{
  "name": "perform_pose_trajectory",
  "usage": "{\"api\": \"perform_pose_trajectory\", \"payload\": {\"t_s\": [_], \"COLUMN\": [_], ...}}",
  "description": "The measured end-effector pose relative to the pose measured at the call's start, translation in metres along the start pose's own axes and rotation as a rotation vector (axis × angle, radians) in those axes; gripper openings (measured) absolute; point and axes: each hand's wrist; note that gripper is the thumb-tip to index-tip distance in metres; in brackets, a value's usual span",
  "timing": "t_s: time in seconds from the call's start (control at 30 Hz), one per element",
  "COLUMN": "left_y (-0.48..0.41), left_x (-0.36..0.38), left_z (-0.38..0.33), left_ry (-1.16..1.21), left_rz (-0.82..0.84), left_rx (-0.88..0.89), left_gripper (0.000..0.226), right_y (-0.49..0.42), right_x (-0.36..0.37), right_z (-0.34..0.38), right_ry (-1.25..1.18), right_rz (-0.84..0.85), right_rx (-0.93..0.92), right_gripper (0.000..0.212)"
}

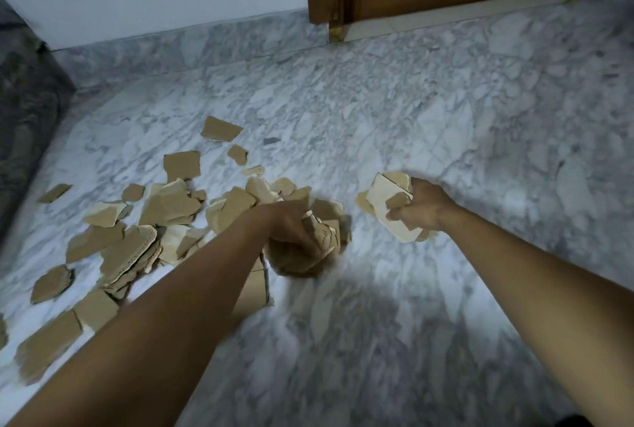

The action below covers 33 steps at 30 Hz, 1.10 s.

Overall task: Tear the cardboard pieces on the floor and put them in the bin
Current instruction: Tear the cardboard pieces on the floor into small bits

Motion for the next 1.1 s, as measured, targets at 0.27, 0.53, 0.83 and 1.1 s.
{"api": "perform_pose_trajectory", "payload": {"t_s": [0.27, 0.53, 0.83, 1.1], "left_y": [-0.015, -0.009, 0.039, 0.056], "left_x": [0.024, 0.024, -0.033, -0.022], "left_z": [-0.004, -0.005, 0.039, 0.063], "left_ry": [-0.24, -0.155, 0.065, 0.093], "left_rz": [-0.104, -0.175, -0.136, -0.01], "left_rx": [0.048, 0.036, -0.038, -0.043], "left_gripper": [0.061, 0.043, 0.073, 0.041], "right_y": [-0.004, -0.017, -0.015, -0.014], "right_x": [0.007, -0.015, 0.056, 0.077], "right_z": [-0.017, 0.017, 0.078, 0.084], "right_ry": [0.137, -0.096, 0.018, -0.003], "right_rz": [-0.049, 0.092, 0.196, 0.144], "right_rx": [-0.014, 0.026, -0.038, -0.091], "right_gripper": [0.062, 0.053, 0.062, 0.086]}}
Point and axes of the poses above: each hand's wrist, its own y-axis away from the middle knuckle, its own x-axis out of the palm, z = x × y, and after that the axes turned 9 degrees about x, right-handed
